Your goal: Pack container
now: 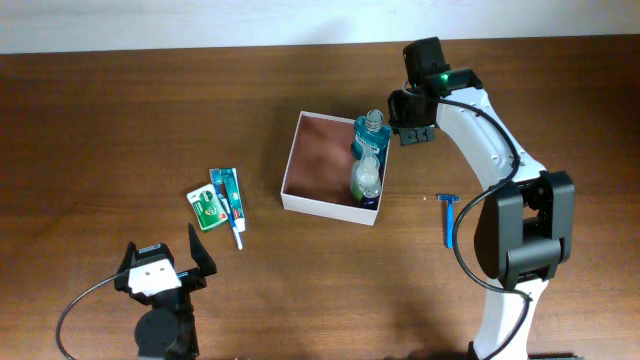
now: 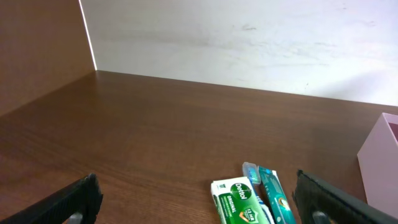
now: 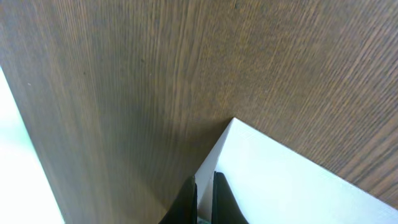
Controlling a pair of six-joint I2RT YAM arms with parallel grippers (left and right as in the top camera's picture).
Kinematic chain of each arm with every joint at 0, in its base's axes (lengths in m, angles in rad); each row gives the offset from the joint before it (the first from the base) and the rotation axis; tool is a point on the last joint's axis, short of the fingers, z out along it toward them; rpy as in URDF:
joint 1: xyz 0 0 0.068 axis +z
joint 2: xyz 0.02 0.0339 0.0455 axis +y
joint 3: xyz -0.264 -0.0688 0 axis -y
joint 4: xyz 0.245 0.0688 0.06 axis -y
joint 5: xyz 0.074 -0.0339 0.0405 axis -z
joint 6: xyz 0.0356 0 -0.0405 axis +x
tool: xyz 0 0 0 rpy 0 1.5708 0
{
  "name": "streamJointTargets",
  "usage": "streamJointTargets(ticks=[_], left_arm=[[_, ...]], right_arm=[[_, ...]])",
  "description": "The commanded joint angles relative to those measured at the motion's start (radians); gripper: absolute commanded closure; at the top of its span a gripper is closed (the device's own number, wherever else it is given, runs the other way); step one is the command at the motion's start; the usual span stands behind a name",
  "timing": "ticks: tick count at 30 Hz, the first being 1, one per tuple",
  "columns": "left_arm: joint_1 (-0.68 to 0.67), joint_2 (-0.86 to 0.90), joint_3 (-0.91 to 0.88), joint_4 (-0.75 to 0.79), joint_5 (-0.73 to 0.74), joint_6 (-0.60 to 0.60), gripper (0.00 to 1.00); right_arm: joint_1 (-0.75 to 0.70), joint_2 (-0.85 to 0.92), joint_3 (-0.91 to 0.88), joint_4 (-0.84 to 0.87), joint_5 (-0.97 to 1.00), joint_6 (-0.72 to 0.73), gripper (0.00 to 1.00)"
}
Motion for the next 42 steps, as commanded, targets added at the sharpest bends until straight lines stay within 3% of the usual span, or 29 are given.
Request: streamJointTargets(ticks=[1, 22, 31, 42], left_arm=[[0.005, -0.006, -0.012, 0.003, 0.004, 0.018, 0.01], [0.005, -0.006, -0.012, 0.003, 0.004, 0.018, 0.01], [0.005, -0.006, -0.012, 0.003, 0.004, 0.018, 0.01], [0.005, -0.006, -0.012, 0.003, 0.004, 0.018, 0.01]], right_arm=[[0.007, 0.017, -0.005, 0.014, -0.013, 0.021, 0.96], [-0.015, 0.017, -0.005, 0.062, 0.012, 0.024, 0.96], [-0.015, 0.017, -0.028, -0.039, 0.014, 0.024, 0.96], [-0.008, 0.017, -0.133, 0.228, -0.106, 0.042, 0.96]])
